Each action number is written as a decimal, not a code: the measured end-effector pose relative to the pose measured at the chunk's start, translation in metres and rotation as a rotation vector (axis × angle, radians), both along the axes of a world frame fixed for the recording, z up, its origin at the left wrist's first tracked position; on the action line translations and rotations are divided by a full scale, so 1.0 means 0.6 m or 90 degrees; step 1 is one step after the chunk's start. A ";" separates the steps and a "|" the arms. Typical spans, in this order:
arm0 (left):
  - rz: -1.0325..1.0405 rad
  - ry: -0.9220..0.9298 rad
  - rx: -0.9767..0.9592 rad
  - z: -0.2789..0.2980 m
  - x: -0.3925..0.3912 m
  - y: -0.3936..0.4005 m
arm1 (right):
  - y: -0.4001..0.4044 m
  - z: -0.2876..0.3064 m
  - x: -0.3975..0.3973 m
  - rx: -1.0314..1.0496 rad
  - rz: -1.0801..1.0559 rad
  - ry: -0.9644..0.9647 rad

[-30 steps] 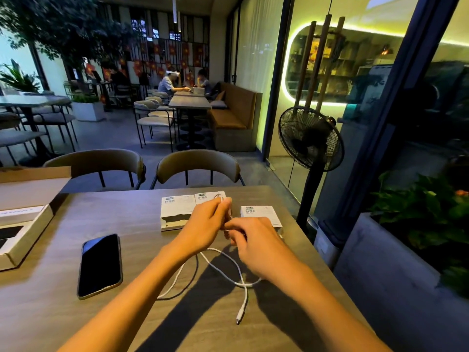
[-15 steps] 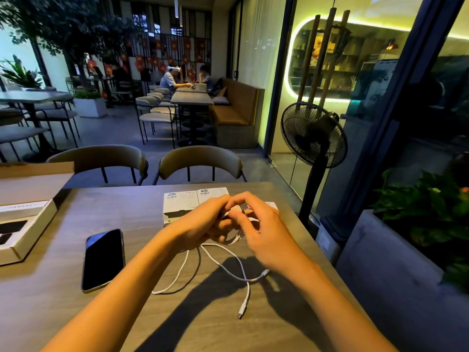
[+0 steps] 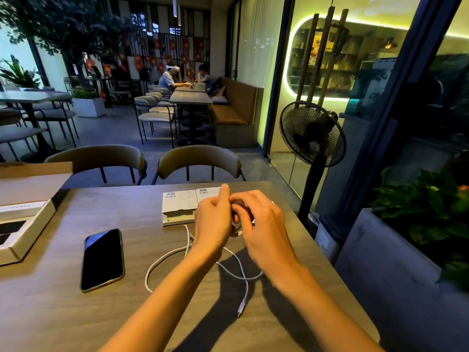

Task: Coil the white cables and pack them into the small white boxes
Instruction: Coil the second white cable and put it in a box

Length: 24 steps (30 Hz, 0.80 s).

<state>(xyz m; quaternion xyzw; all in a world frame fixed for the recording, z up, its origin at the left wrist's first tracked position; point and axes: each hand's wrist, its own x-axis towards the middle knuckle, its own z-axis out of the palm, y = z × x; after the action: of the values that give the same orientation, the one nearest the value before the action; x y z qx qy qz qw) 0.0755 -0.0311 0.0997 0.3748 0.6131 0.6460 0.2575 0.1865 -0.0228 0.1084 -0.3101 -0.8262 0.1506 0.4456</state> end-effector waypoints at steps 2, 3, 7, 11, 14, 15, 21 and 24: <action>0.023 -0.026 0.023 -0.002 0.008 0.000 | -0.001 -0.004 -0.001 0.037 -0.007 -0.005; 0.021 -0.040 0.032 -0.004 0.012 0.001 | -0.001 -0.007 -0.001 0.051 -0.009 -0.009; -0.025 -0.043 0.035 -0.009 0.021 -0.003 | 0.006 -0.020 0.003 0.060 0.002 0.002; -0.134 0.003 0.026 -0.011 0.019 -0.010 | 0.024 -0.024 0.012 0.054 -0.003 0.041; -0.205 0.036 0.018 -0.012 0.008 -0.007 | 0.036 -0.027 0.017 0.029 -0.013 0.091; -0.228 0.038 0.007 -0.012 0.003 -0.004 | 0.038 -0.028 0.018 0.015 -0.022 0.104; -0.263 0.229 0.039 -0.013 -0.010 0.003 | 0.048 -0.035 0.017 -0.138 -0.066 0.193; -0.220 0.328 0.070 -0.024 -0.010 -0.001 | 0.048 -0.025 0.016 -0.260 -0.064 0.247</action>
<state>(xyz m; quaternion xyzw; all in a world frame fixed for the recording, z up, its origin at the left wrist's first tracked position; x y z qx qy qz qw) 0.0698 -0.0314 0.0852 0.6381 0.5496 0.5085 0.1792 0.1963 0.0063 0.0932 -0.3991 -0.6618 0.3482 0.5306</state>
